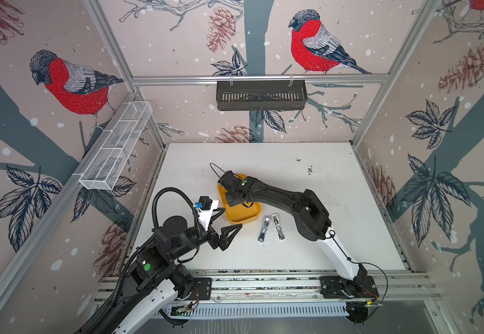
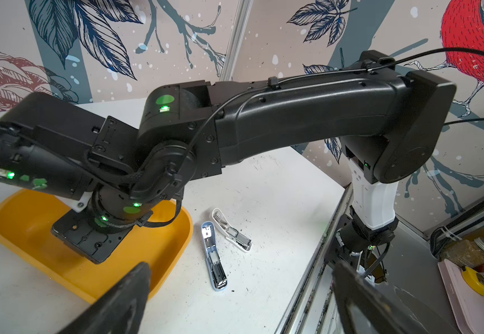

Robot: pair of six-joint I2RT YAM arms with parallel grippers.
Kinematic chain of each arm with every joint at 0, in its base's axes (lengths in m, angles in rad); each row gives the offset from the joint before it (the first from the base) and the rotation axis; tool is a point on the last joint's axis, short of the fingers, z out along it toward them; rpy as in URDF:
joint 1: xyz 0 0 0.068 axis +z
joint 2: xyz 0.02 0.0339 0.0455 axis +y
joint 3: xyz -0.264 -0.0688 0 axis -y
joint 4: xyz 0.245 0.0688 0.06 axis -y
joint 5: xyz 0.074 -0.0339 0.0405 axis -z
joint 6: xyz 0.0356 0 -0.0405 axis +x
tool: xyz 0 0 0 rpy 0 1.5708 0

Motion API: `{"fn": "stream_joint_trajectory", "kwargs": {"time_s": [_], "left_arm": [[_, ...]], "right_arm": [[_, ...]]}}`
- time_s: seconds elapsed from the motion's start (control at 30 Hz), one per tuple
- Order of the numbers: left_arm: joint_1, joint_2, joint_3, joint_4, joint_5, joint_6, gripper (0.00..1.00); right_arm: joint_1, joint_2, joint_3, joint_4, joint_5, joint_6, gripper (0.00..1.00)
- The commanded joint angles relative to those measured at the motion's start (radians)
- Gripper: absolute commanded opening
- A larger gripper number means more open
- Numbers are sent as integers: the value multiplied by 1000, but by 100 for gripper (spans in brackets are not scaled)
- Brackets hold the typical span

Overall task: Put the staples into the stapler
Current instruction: 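Lift the strip with the right gripper while the left arm moves toward the staplers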

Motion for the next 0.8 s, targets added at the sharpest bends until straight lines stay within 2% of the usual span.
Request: {"fn": "stream_joint_trajectory", "kwargs": {"time_s": [0.0, 0.33, 0.6, 0.77], "left_arm": [[5, -7, -2, 32, -1, 20, 97], [56, -20, -8, 44, 48, 24, 97], [56, -21, -11, 53, 84, 17, 97], [53, 63, -23, 54, 135, -68, 97]], "right_arm": [[0, -27, -7, 42, 21, -38, 9], [11, -195, -174, 137, 28, -24, 9], [26, -428, -463, 248, 32, 19, 8], [38, -585, -658, 314, 53, 48, 8]]}}
